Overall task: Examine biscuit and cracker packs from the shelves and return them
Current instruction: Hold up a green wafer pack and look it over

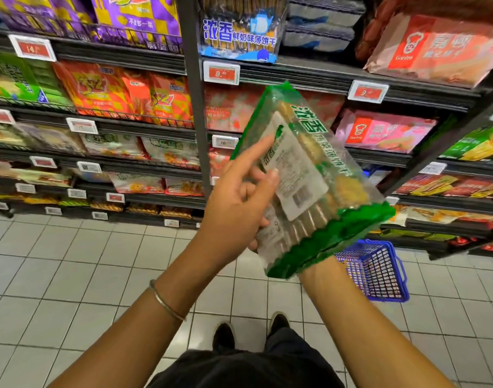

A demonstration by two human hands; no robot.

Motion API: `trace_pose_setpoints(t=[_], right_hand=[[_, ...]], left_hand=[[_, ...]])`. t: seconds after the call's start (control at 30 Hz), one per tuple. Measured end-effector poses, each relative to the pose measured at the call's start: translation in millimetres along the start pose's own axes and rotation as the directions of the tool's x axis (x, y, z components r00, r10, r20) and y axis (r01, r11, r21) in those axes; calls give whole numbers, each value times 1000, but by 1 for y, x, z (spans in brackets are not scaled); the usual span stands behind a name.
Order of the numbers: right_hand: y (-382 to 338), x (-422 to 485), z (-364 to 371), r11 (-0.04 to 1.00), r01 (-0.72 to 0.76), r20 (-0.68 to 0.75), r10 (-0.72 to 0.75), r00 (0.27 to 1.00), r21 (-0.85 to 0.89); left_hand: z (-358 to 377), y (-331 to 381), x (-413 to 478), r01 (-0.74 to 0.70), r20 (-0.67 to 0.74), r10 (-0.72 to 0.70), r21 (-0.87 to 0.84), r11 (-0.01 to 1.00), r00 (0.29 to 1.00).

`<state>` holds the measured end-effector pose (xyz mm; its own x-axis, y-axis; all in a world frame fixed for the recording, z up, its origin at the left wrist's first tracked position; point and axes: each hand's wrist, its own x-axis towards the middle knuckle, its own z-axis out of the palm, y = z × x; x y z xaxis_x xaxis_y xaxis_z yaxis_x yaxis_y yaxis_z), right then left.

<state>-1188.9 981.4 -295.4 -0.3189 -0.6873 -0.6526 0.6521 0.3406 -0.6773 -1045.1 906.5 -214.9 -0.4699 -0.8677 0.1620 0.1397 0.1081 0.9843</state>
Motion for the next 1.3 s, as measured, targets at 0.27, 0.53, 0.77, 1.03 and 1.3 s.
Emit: trace_pose_setpoints(t=[0.27, 0.53, 0.77, 1.03, 1.3], right_hand=[[-24, -8, 44, 985, -23, 327, 78, 942, -169], [-68, 13, 16, 808, 484, 84, -487, 870, -336], [-72, -5, 6, 691, 714, 301, -661, 688, -113], [-96, -25, 14, 688, 722, 477, -612, 631, -74], [-126, -31, 40, 725, 604, 346, -502, 793, -332]], left_hand=[[-24, -6, 0, 125, -71, -122, 30, 992, 990], [-43, -16, 3, 348, 58, -344, -203, 915, 937], [-39, -17, 5, 334, 40, -333, -213, 918, 942], [-38, -22, 6, 175, -157, -251, -386, 906, 955], [-54, -44, 62, 788, 400, -702, -475, 391, 589]])
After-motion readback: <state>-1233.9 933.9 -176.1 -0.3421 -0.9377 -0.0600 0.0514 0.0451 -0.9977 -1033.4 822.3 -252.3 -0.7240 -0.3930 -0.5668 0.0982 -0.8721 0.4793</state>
